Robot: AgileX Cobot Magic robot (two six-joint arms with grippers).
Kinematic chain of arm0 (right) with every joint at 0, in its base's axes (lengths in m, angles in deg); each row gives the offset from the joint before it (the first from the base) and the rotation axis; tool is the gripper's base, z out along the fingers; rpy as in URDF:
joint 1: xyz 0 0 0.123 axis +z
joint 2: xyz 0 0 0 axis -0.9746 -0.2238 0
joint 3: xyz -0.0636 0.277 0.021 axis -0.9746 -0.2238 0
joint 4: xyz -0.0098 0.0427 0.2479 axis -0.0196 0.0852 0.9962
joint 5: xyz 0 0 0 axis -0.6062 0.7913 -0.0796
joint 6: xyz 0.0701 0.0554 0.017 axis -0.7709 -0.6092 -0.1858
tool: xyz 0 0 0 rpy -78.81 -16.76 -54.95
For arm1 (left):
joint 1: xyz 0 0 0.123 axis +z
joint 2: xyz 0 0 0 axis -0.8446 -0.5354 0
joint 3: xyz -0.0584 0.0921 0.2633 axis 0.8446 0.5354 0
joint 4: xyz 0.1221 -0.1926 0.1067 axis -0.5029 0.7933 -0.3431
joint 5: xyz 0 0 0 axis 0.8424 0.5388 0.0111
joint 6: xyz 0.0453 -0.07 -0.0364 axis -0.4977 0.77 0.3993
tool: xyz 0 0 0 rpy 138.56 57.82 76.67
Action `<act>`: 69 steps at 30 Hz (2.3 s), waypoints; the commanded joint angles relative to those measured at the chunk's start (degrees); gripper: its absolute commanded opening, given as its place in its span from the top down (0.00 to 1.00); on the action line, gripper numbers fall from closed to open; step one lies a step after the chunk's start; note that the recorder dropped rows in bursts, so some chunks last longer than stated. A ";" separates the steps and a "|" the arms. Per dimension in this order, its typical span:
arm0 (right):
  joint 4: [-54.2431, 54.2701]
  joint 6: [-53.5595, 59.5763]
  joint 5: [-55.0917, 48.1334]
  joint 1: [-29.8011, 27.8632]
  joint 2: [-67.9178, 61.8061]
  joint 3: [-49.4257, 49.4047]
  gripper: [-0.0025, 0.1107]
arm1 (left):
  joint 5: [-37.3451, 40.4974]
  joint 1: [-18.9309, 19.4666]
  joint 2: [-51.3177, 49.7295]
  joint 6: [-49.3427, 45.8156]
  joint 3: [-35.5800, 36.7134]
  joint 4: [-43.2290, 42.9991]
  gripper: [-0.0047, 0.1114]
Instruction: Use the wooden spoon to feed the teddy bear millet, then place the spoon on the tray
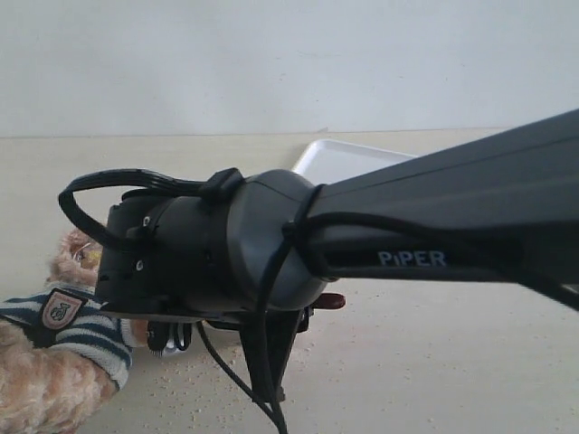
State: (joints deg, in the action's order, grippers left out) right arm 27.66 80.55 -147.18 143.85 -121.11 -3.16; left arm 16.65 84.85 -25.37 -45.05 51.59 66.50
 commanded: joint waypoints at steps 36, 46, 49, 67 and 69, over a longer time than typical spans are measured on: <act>17.56 -2.49 0.04 -8.74 3.71 4.22 0.97 | 1.15 0.14 0.43 -0.14 -0.19 0.78 0.92; 23.34 -2.25 0.04 -11.59 5.70 4.22 0.97 | 1.15 0.14 0.43 -0.14 -0.19 0.78 0.92; 25.85 -1.93 0.04 -12.49 6.68 4.22 0.97 | 1.15 0.14 0.43 -0.14 -0.19 0.78 0.92; 40.66 2.32 0.04 -16.50 8.93 3.99 0.97 | 1.15 0.14 0.43 -0.14 -0.19 0.78 0.92; 39.42 1.85 0.04 -17.08 8.93 3.99 0.97 | 1.15 0.14 0.43 -0.14 -0.19 0.78 0.92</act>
State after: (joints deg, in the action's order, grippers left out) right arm 67.51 81.81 -146.97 127.77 -113.02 0.78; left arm 16.65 84.85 -25.37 -45.05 51.59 66.50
